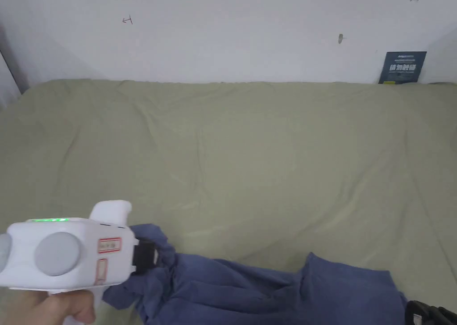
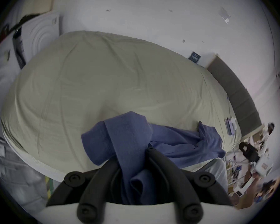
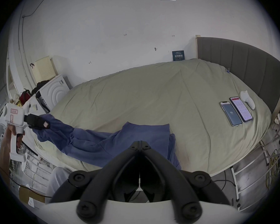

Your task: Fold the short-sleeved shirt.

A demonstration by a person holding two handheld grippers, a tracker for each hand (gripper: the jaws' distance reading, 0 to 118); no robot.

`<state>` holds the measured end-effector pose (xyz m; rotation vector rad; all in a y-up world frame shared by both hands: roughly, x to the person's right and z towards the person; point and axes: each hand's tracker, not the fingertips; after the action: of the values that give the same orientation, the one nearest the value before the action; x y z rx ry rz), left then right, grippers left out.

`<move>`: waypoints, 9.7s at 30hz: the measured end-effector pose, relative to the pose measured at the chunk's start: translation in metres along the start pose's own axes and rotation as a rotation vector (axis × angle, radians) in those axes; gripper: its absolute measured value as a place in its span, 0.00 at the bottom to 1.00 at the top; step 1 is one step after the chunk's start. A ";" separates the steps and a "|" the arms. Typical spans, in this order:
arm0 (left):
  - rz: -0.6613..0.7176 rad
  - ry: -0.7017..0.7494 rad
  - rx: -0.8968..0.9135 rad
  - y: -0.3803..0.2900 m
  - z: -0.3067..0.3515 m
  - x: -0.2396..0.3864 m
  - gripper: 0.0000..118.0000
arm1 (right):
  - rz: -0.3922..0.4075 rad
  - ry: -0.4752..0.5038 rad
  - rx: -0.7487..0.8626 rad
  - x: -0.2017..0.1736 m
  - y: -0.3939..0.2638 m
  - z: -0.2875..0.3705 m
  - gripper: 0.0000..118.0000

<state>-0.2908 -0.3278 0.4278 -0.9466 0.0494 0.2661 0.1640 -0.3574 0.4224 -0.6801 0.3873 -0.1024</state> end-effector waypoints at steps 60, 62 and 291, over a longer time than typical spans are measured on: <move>0.163 -0.292 -0.085 0.000 -0.058 -0.023 0.00 | -0.063 0.083 -0.095 -0.003 0.002 -0.024 0.00; 0.133 -0.199 -0.097 -0.008 -0.055 -0.044 0.00 | -0.054 0.095 -0.094 -0.009 0.004 -0.027 0.00; -0.116 0.279 0.872 0.007 0.074 0.117 0.98 | 0.211 -0.116 0.445 -0.078 0.118 0.005 1.00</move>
<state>-0.1846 -0.2406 0.4470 -0.1097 0.3383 -0.0129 0.0901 -0.2464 0.3759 -0.2022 0.3081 0.0514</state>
